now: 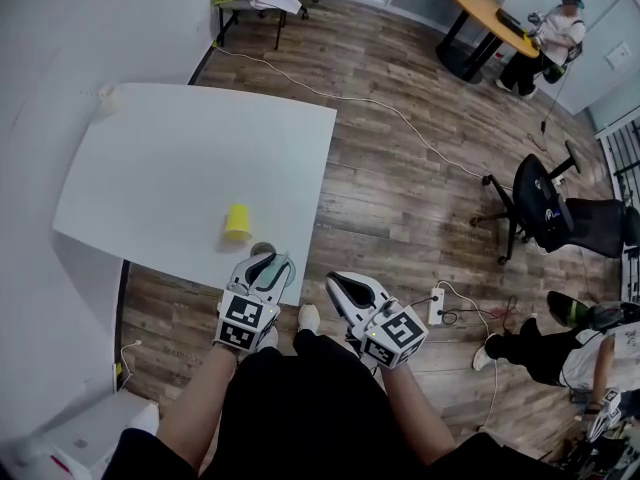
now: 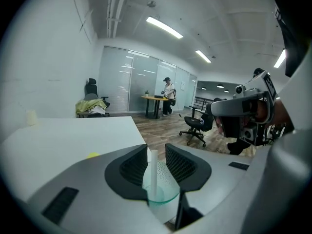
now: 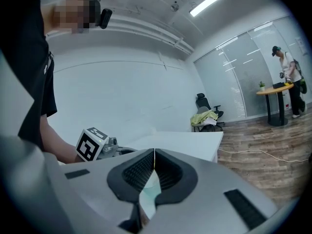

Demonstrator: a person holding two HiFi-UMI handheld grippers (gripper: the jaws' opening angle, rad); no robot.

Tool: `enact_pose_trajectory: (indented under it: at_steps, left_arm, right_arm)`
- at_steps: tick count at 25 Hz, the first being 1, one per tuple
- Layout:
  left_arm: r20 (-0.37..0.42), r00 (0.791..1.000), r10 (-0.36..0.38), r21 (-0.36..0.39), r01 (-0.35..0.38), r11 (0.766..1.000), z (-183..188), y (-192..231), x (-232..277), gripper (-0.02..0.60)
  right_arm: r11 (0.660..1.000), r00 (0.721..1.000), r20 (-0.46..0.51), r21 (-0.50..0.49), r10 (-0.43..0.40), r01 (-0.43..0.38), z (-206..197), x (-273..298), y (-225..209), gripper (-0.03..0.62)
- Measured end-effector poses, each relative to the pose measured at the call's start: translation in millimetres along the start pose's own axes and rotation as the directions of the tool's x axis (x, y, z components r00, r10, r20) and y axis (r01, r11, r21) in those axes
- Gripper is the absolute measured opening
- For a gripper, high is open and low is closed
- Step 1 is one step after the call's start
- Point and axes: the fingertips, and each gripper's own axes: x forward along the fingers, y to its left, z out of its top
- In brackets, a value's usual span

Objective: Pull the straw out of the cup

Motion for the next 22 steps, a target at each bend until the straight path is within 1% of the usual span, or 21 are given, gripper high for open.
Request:
enact_pose_trajectory:
  at_steps: [4, 10, 18, 19, 21, 22]
  left_arm:
    - [-0.072, 0.997, -0.002, 0.043, 0.006, 0.999, -6, -4, 14, 0.117]
    - [-0.143, 0.989, 0.034, 0.084, -0.022, 0.996, -12, -3, 27, 0.117]
    - [-0.188, 0.981, 0.053, 0.089, -0.037, 0.995, -14, 0, 35, 0.112]
    - [-0.192, 0.98, 0.056, 0.089, -0.04, 0.995, -14, 1, 35, 0.108]
    - [-0.195, 0.979, 0.063, 0.083, -0.048, 0.995, -15, 2, 37, 0.065]
    - [-0.195, 0.979, 0.066, 0.079, -0.051, 0.996, -15, 3, 37, 0.063]
  right_arm:
    - [1.0, 1.0, -0.003, 0.009, -0.009, 0.009, -3, -3, -11, 0.023]
    - [1.0, 1.0, -0.007, 0.023, -0.017, 0.017, -6, -8, -21, 0.023]
    - [0.999, 1.0, -0.007, 0.039, -0.022, 0.023, -8, -12, -33, 0.023]
    - [0.999, 1.0, -0.007, 0.041, -0.024, 0.024, -8, -12, -35, 0.023]
    - [0.999, 1.0, -0.007, 0.045, -0.028, 0.028, -8, -13, -39, 0.023]
    - [0.999, 1.0, -0.008, 0.046, -0.029, 0.029, -9, -13, -40, 0.023]
